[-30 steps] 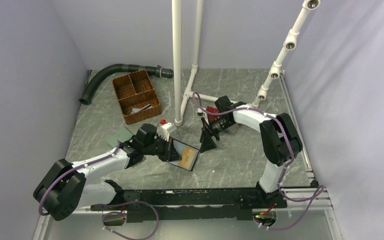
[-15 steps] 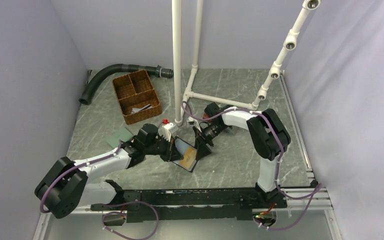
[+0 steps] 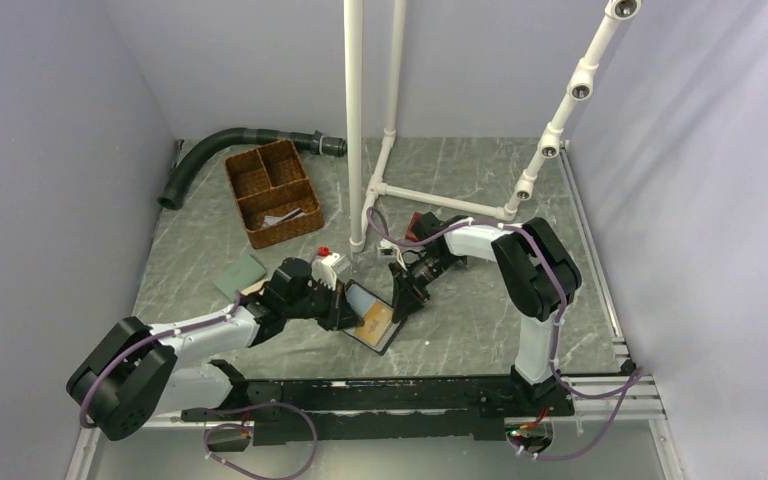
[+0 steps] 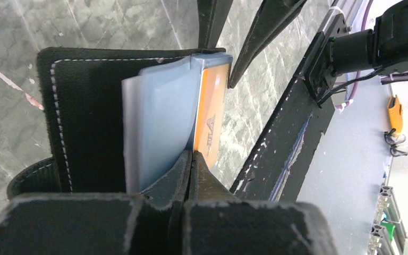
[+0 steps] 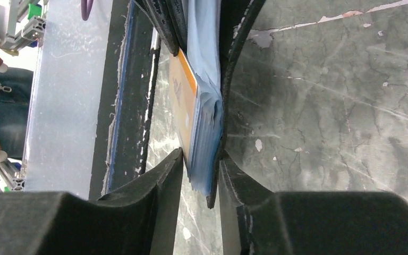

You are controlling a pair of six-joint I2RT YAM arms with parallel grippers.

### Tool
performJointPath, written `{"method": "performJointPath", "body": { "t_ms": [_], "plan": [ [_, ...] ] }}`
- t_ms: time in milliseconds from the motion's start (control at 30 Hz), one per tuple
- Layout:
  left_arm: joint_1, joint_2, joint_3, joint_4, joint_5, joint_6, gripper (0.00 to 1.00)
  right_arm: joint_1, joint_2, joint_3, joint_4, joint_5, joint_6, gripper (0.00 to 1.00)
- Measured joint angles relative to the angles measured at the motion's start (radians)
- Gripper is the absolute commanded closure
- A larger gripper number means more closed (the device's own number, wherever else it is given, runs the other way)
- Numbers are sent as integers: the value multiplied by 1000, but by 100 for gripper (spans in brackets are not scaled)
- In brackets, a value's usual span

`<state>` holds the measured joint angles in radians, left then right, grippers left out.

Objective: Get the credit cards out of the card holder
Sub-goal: Remove the credit card from the card holder.

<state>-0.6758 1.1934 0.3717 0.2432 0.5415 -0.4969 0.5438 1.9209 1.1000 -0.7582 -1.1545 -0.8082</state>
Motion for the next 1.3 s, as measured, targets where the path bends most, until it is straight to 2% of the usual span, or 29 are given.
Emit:
{"method": "performJointPath", "body": {
  "t_ms": [100,167,233,367,567,633,700,800,833,1100,1300],
  "plan": [
    [0,-1,-10,12,-3,-21,100,1,0,-2,4,1,10,89],
    [0,-1,-22,27,-5,-34,100,2,0,-2,4,-1,25,96],
    [0,4,-26,37,-9,-49,94,2,0,-2,5,1,30,99],
    [2,30,-26,53,-19,-81,75,2,0,-2,3,3,34,100],
    [2,49,-31,132,-15,-133,68,4,2,-2,3,-3,34,100],
    [2,62,-31,159,-10,-143,69,5,4,-2,3,-4,33,100],
    [2,81,-31,185,-4,-150,75,5,6,-2,-1,-3,33,100],
    [5,117,-31,217,5,-158,96,5,10,-2,-10,1,33,100],
    [7,132,-31,225,13,-158,100,5,11,-2,-18,3,33,100],
    [12,192,-24,269,82,-178,100,4,26,-1,-66,17,21,97],
    [18,127,-47,244,63,-178,100,10,60,46,-107,6,21,96]
  ]
}}
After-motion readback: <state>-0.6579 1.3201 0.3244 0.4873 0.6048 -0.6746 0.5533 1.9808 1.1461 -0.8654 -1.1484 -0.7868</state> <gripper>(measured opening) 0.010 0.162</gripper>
